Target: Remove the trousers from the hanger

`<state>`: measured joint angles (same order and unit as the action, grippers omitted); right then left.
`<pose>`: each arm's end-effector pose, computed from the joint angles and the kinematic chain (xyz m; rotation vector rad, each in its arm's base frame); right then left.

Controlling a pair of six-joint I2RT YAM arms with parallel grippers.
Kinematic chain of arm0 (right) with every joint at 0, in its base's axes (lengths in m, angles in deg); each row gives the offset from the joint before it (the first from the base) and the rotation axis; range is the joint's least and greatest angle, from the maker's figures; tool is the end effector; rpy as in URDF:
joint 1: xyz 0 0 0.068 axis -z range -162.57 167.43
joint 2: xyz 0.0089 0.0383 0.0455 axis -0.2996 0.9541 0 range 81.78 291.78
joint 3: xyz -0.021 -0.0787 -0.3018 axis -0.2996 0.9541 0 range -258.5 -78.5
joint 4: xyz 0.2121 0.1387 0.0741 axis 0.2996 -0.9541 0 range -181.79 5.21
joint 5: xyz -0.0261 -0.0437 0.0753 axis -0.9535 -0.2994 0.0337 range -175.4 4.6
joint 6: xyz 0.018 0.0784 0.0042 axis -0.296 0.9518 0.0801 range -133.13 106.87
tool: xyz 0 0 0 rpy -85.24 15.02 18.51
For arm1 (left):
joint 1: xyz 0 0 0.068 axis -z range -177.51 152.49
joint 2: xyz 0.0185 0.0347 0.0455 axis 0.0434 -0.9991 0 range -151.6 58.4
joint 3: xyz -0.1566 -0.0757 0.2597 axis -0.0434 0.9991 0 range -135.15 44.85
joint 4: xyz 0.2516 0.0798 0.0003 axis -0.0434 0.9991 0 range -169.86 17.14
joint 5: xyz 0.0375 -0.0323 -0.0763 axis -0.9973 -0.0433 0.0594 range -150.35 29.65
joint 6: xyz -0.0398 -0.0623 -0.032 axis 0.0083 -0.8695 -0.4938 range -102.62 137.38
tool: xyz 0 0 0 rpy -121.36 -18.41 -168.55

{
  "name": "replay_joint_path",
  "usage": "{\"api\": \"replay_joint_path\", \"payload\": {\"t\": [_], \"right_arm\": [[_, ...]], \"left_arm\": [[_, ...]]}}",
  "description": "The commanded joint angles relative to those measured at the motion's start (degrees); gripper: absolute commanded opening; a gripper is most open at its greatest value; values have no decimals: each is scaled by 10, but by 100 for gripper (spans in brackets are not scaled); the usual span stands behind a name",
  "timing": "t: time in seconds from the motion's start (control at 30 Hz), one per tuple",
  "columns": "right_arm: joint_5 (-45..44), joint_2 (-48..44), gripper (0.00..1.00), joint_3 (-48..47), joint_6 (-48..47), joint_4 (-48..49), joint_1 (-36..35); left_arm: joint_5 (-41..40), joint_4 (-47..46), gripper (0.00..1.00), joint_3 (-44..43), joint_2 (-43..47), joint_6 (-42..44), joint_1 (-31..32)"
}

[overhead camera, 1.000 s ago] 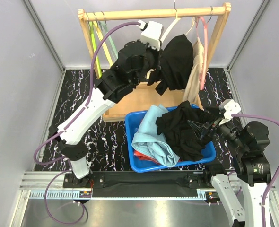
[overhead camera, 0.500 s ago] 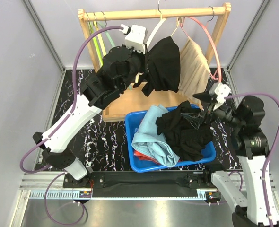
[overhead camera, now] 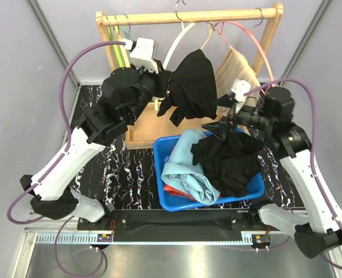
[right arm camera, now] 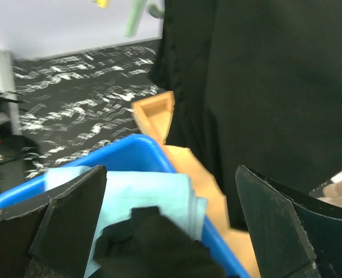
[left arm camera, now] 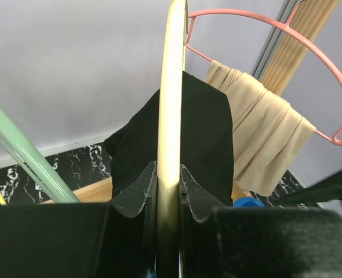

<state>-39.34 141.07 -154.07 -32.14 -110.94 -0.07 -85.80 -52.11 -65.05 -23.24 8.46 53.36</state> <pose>0.1811 0.1097 0.4818 -1.0675 1.3699 0.6770 0.2140 -0.2157 0.5865 0.2241 1.5663 -0.4740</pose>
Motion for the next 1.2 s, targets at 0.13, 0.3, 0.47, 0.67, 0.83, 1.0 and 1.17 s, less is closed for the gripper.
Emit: {"api": "replay_joint_path", "payload": {"t": [0.13, 0.3, 0.47, 0.67, 0.83, 1.0, 1.17], "right_arm": [[-269, 82, 99, -71, -75, 58, -138], [-360, 137, 97, -92, -98, 102, -214], [-391, 182, 95, -127, -72, 123, -235], [-405, 219, 84, -182, -54, 118, -235], [-369, 229, 23, -227, -31, 89, -229], [-269, 224, 0, -294, -12, 41, -184], [-201, 234, 0, -443, -4, 1, -127]], "left_arm": [[-7, -114, 0, 21, 78, -90, -4], [-12, -105, 0, 41, 98, -121, -4], [-8, -99, 0, 57, 115, -133, -4], [-8, -98, 0, 85, 139, -135, -4], [-15, -96, 0, 106, 157, -137, -4], [-38, -84, 0, 139, 169, -128, -3], [-67, -81, 0, 181, 172, -113, -4]]}}
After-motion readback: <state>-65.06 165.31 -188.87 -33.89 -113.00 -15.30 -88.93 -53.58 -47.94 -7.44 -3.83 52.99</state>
